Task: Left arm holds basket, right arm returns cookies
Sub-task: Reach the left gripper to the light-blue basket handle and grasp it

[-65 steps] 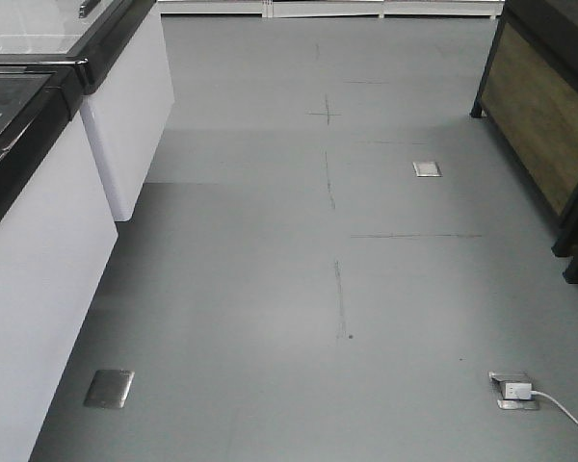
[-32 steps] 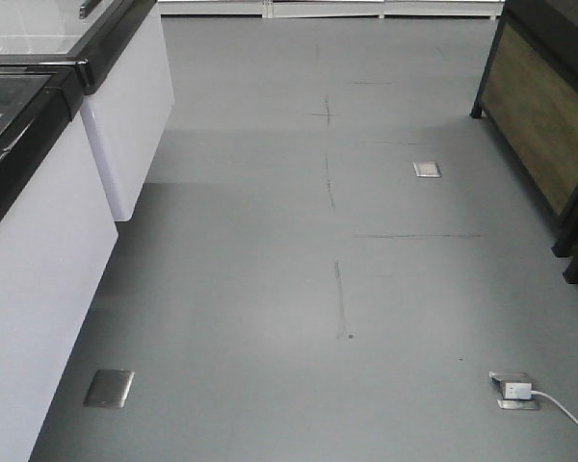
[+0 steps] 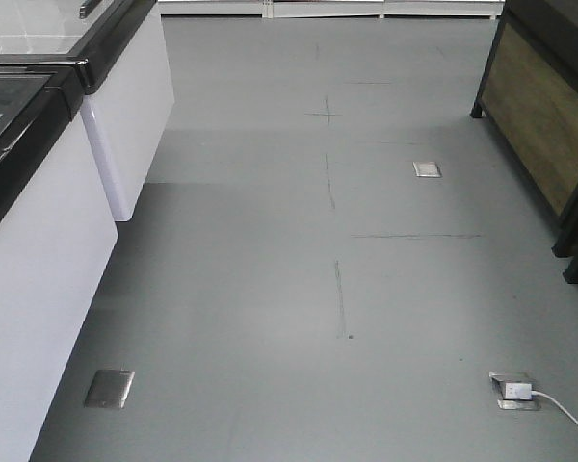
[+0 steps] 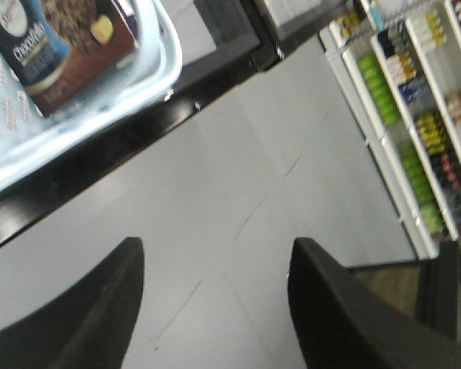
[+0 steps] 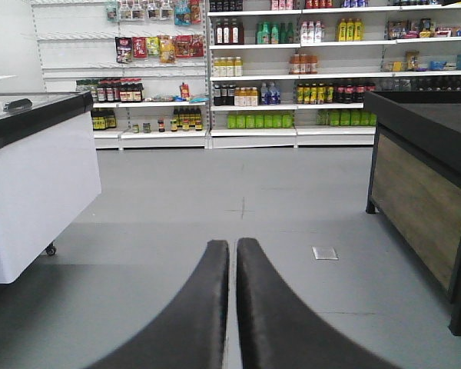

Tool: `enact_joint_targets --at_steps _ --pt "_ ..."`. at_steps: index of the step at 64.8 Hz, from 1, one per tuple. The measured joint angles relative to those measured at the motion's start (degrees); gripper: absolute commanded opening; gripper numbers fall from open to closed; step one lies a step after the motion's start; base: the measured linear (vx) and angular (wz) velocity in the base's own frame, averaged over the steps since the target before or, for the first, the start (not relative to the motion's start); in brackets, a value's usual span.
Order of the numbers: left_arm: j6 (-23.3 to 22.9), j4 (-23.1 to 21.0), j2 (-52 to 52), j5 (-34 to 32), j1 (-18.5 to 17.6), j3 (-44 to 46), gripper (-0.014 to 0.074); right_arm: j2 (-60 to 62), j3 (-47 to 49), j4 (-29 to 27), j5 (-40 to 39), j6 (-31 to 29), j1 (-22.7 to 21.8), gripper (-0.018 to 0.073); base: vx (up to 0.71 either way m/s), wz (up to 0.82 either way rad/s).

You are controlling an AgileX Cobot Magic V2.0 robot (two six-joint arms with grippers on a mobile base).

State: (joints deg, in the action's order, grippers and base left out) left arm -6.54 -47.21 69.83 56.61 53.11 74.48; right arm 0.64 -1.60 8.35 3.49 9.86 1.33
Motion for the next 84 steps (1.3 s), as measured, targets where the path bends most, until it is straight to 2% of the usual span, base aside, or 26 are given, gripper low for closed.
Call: enact_joint_targets --at_steps 6,10,19,27,33,45,58,70,77,84 --pt "1.73 -5.14 2.75 -0.65 3.70 0.00 0.0455 0.00 0.00 0.00 0.00 0.00 0.00 -0.0011 0.00 0.00" --pt "4.67 -10.25 4.98 -0.95 5.11 0.00 0.0482 0.00 0.00 0.00 0.00 0.00 0.00 -0.0011 0.00 0.00" --pt "13.09 -23.54 10.43 -1.98 6.59 0.00 0.0539 0.00 0.00 0.00 0.00 0.00 0.00 -0.0011 0.00 0.00" --pt "16.58 -30.30 14.19 -4.00 6.96 0.00 0.0553 0.00 0.00 0.00 0.00 0.00 0.00 -0.0011 0.00 0.00" --pt "18.29 -32.19 16.90 -5.12 7.08 0.12 0.0553 0.00 0.00 0.00 0.00 0.00 0.00 -0.0011 0.00 0.00" --pt "19.78 -32.43 23.74 -5.31 7.08 5.62 0.0553 0.00 0.00 0.00 0.00 0.00 0.00 -0.0011 0.00 0.00" --pt "18.21 -32.73 29.93 -3.77 7.08 13.00 0.0553 0.00 0.00 0.00 0.00 0.00 0.00 -0.0011 0.00 0.00" --pt "17.55 -33.50 33.92 -3.14 7.08 16.29 0.0549 0.00 0.00 0.00 0.00 0.00 0.00 -0.0011 0.00 0.00" --pt "17.38 -36.61 35.32 -2.30 7.08 16.62 0.0517 0.00 0.00 0.00 0.00 0.00 0.00 -0.0011 0.00 0.00" --pt "17.38 -38.88 35.86 -3.14 7.08 16.62 0.0442 0.00 0.00 0.00 0.00 0.00 0.00 -0.0011 0.00 0.00"
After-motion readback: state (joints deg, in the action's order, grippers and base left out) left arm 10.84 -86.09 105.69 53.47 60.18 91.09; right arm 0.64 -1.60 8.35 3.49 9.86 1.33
